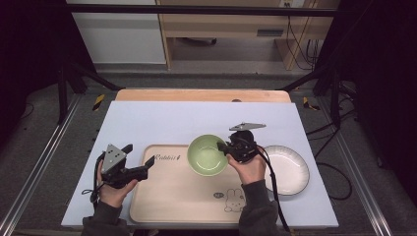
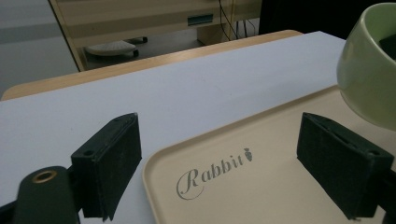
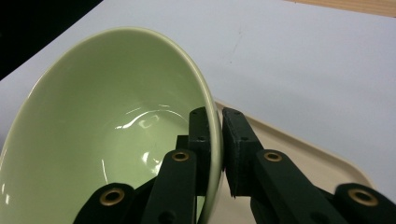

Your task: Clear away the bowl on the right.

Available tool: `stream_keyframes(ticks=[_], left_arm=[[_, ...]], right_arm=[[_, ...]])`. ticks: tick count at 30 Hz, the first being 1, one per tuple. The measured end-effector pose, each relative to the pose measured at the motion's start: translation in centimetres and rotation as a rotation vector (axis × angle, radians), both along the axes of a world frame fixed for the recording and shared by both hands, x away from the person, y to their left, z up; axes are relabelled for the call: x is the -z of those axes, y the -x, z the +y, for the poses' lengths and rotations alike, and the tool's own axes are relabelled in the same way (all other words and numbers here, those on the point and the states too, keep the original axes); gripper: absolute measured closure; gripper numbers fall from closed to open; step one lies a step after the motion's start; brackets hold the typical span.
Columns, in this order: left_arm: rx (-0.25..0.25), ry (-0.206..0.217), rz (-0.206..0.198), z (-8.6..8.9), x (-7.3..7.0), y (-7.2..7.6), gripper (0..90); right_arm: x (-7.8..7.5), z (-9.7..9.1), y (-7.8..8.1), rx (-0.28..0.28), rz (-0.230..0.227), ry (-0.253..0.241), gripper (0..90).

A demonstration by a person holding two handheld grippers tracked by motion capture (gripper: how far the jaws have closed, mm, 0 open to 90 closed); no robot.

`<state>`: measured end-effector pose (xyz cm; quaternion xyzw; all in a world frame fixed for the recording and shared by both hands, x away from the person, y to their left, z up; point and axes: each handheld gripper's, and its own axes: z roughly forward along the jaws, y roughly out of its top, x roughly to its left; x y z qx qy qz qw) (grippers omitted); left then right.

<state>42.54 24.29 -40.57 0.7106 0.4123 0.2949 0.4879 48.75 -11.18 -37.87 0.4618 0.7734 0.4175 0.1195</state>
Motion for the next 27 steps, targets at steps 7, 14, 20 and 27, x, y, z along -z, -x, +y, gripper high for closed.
stream_keyframes(ticks=[7, 14, 20, 27], left_arm=[[-0.001, 0.000, 0.003, 0.0, 0.1, 0.0, 13.5], [0.004, -0.003, 0.000, -0.1, 0.0, 0.0, 13.5], [0.005, -0.002, -0.001, -0.1, 0.0, 0.0, 13.5], [0.005, -0.003, 0.000, -0.1, 0.0, 0.0, 13.5]], right_arm=[[0.7, 0.7, -0.6, -0.009, 0.011, 0.004, 82.7], [1.6, 1.4, -1.2, -0.013, 0.026, 0.012, 82.7], [2.1, 2.0, -1.6, -0.017, 0.035, 0.011, 82.7], [2.7, 2.6, -2.1, -0.018, 0.042, 0.016, 82.7]])
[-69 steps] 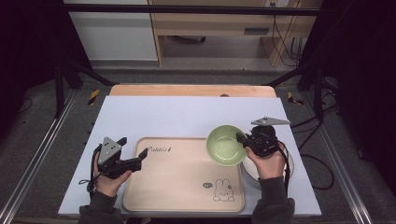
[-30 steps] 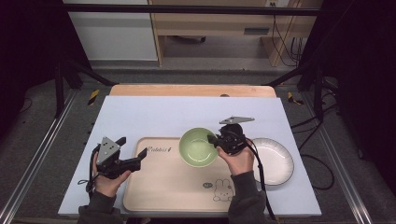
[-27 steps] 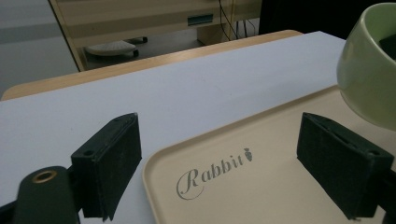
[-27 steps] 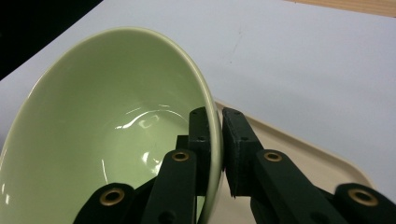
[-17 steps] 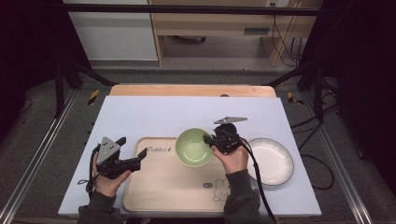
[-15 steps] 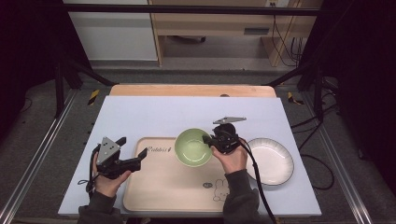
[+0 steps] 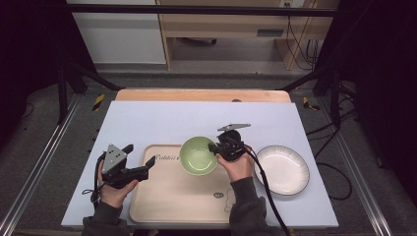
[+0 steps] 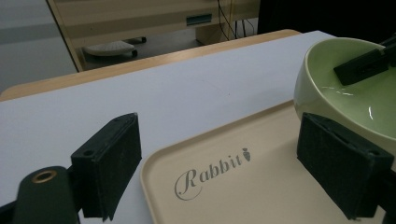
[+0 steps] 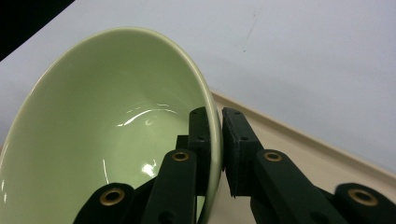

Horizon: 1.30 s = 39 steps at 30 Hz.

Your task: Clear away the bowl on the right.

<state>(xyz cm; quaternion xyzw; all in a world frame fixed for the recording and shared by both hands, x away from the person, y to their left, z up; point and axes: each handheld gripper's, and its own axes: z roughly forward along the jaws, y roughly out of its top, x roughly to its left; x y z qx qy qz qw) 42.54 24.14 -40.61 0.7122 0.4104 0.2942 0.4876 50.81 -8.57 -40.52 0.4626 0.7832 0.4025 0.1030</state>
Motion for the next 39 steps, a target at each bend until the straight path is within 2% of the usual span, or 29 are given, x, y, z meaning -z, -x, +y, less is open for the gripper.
stream_keyframes(ticks=[13, 39], left_arm=[[0.001, 0.002, 0.000, 0.0, 0.0, 0.0, 13.5], [0.005, 0.002, 0.001, -0.1, 0.0, 0.0, 13.5]], right_arm=[[1.4, 1.2, -0.7, -0.005, 0.029, 0.008, 82.7], [3.1, 2.5, -0.8, -0.014, 0.083, 0.050, 82.1]])
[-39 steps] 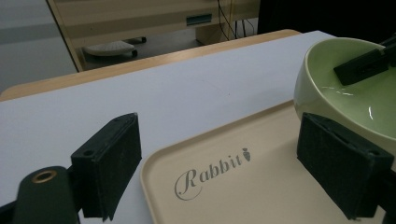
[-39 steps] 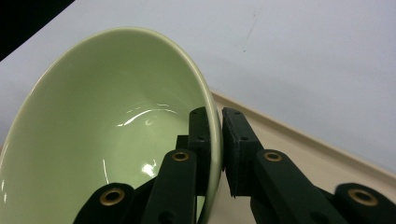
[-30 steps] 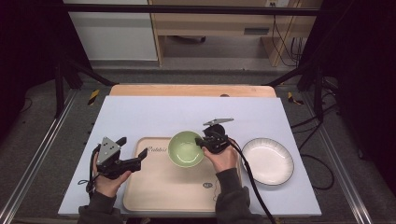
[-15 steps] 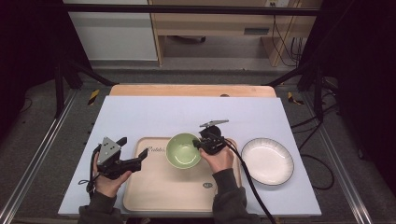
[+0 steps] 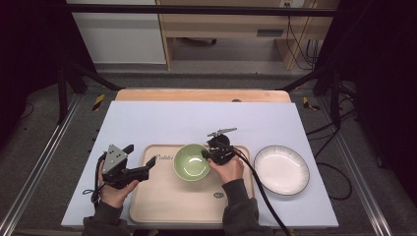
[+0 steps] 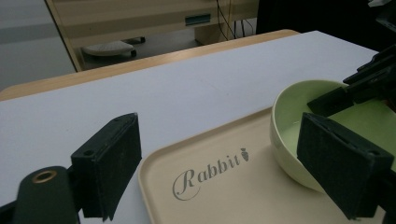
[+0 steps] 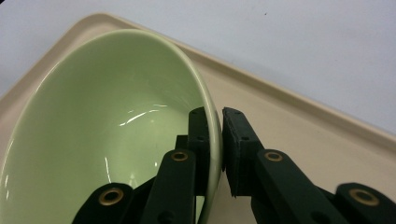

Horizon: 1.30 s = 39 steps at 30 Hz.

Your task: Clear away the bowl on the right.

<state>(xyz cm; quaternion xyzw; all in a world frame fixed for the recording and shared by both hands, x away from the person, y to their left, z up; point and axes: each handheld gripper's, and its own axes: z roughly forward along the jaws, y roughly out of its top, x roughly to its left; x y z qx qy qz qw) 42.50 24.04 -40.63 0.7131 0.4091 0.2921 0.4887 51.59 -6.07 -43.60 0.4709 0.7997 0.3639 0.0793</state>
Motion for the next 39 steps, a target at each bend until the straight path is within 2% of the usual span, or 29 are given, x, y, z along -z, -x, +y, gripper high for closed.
stream_keyframes(ticks=[4, 12, 18, 26, 28, 31, 37, 38, 39], left_arm=[[0.001, -0.002, 0.000, 0.0, 0.0, 0.0, 13.5], [0.004, -0.007, 0.004, -0.1, 0.1, 0.0, 13.5], [0.004, -0.006, 0.004, -0.1, 0.1, 0.0, 13.5], [0.004, -0.005, 0.007, -0.2, 0.2, -0.1, 13.5], [0.004, -0.005, 0.004, -0.2, 0.1, 0.0, 13.5], [0.002, 0.000, 0.002, -0.1, 0.1, 0.0, 13.5], [0.001, 0.000, 0.003, -0.1, 0.1, 0.0, 13.5], [0.001, 0.000, 0.003, -0.1, 0.1, 0.0, 13.5], [0.001, -0.002, 0.003, -0.1, 0.1, -0.1, 13.5]], right_arm=[[0.1, 0.0, 0.0, 0.000, 0.007, -0.002, 82.2], [0.8, -0.6, -0.3, 0.004, 0.017, -0.039, 82.6], [1.1, -0.6, -0.4, 0.019, 0.013, -0.010, 83.2], [1.3, -0.8, -0.4, 0.010, 0.004, -0.010, 83.1], [1.3, -0.8, -0.4, 0.010, -0.006, -0.010, 81.9], [0.8, -1.0, -0.1, 0.003, -0.047, -0.013, 77.7], [-0.2, -1.7, 0.6, -0.009, -0.121, 0.014, 67.3], [-0.2, -1.7, 0.6, -0.009, -0.121, 0.014, 67.3], [-0.7, -1.9, 1.1, -0.024, -0.142, 0.007, 62.2]])
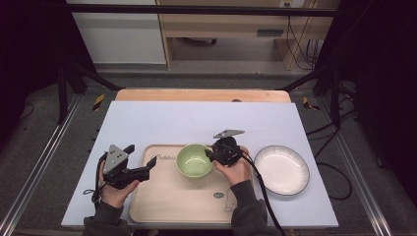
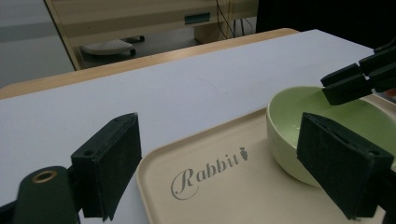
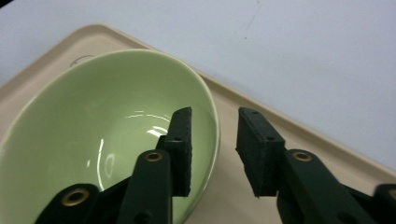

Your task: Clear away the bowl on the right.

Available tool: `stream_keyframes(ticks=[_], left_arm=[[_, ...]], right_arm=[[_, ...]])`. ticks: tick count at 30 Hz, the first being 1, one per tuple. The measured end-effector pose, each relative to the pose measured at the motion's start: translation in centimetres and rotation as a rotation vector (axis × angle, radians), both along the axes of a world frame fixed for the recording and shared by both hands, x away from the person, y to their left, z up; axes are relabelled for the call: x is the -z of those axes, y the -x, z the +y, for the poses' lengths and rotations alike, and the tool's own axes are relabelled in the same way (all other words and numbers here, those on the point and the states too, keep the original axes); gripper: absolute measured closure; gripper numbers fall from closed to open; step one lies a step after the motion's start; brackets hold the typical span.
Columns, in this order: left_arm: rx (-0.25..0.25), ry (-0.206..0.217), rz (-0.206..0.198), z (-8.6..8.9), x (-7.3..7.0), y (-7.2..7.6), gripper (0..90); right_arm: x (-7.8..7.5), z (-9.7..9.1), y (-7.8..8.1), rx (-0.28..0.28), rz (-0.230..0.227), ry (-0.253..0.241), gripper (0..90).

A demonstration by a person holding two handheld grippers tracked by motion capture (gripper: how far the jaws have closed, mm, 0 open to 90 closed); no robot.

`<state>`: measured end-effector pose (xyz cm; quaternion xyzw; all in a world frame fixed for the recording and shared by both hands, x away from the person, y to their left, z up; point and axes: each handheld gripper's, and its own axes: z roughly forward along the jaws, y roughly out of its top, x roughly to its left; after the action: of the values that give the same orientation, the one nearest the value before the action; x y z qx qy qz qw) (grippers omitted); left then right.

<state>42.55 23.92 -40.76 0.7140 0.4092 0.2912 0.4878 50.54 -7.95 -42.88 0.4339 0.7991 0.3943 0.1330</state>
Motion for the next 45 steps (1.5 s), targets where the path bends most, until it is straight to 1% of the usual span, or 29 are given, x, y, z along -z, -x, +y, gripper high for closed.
stream_keyframes(ticks=[1, 3, 4, 5, 7, 8, 9, 13, 14, 15, 16, 21, 24, 25, 26, 30, 32, 34, 37, 39, 41, 43, 45], left_arm=[[0.000, 0.000, 0.000, 0.0, 0.0, 0.0, 13.5], [0.001, -0.004, 0.002, 0.0, 0.0, 0.0, 13.5], [-0.001, 0.000, 0.000, 0.0, 0.0, 0.0, 13.5], [-0.001, 0.000, 0.000, 0.0, 0.0, 0.0, 13.5], [-0.002, 0.002, 0.001, 0.1, 0.0, 0.0, 13.5], [-0.003, 0.003, 0.001, 0.1, 0.0, 0.0, 13.5], [-0.004, 0.004, 0.001, 0.1, 0.0, 0.0, 13.5], [-0.004, 0.004, 0.000, 0.1, 0.0, 0.0, 13.5], [-0.004, 0.003, 0.002, 0.1, 0.0, 0.0, 13.4], [-0.004, 0.003, 0.002, 0.1, 0.0, 0.0, 13.4], [-0.005, 0.005, 0.005, 0.1, 0.1, -0.1, 13.4], [-0.006, 0.011, 0.004, 0.3, 0.1, -0.1, 13.3], [-0.008, 0.017, 0.007, 0.4, 0.1, -0.1, 13.2], [-0.008, 0.017, 0.007, 0.4, 0.1, -0.1, 13.1], [-0.007, 0.019, 0.009, 0.4, 0.1, -0.2, 13.1], [-0.010, 0.021, 0.010, 0.5, 0.2, -0.2, 12.8], [-0.011, 0.019, 0.010, 0.6, 0.2, -0.2, 12.8], [-0.014, 0.019, 0.013, 0.7, 0.2, -0.3, 12.7], [-0.018, 0.019, 0.014, 0.7, 0.4, -0.3, 12.6], [-0.021, 0.013, 0.019, 0.8, 0.5, -0.4, 12.6], [-0.025, 0.005, 0.020, 0.8, 0.6, -0.4, 12.6], [-0.026, 0.009, 0.022, 0.9, 0.6, -0.4, 12.6], [-0.026, 0.009, 0.021, 0.9, 0.7, -0.5, 12.5]], right_arm=[[-0.2, -0.1, 0.2, -0.006, -0.015, 0.002, 60.3], [-0.3, -0.1, 0.3, -0.007, -0.019, 0.004, 59.2], [-0.7, -0.3, 0.6, -0.017, -0.038, -0.001, 54.7], [-0.8, -0.3, 0.7, -0.015, -0.035, -0.005, 52.6], [-1.2, -0.7, 1.0, -0.024, -0.078, -0.008, 49.9], [-1.4, -0.8, 1.1, -0.020, -0.081, -0.007, 48.5], [-1.5, -0.9, 1.1, -0.021, -0.094, -0.007, 47.2], [-2.0, -1.5, 1.6, -0.013, -0.116, -0.020, 39.7], [-2.1, -1.7, 1.7, -0.017, -0.133, -0.021, 37.7], [-2.1, -1.7, 1.7, -0.017, -0.133, -0.021, 37.7], [-2.5, -2.0, 2.0, -0.015, -0.145, -0.040, 34.9], [-3.0, -2.7, 2.8, -0.018, -0.173, -0.069, 23.4], [-3.2, -3.3, 3.3, -0.025, -0.215, -0.087, 18.8], [-3.2, -3.3, 3.3, -0.025, -0.215, -0.087, 18.8], [-3.3, -3.8, 3.6, -0.025, -0.230, -0.103, 17.3], [-3.4, -4.6, 4.2, -0.017, -0.265, -0.108, 16.4], [-3.3, -5.2, 4.5, -0.016, -0.273, -0.120, 16.3], [-3.2, -5.8, 4.7, -0.013, -0.285, -0.114, 15.8], [-2.8, -6.7, 5.1, 0.002, -0.291, -0.121, 15.5], [-2.6, -7.3, 5.3, 0.013, -0.284, -0.131, 15.2], [-2.4, -7.8, 5.5, 0.011, -0.288, -0.136, 15.0], [-2.2, -8.1, 5.6, 0.006, -0.293, -0.145, 14.8], [-2.0, -8.4, 5.8, 0.009, -0.299, -0.139, 14.8]])
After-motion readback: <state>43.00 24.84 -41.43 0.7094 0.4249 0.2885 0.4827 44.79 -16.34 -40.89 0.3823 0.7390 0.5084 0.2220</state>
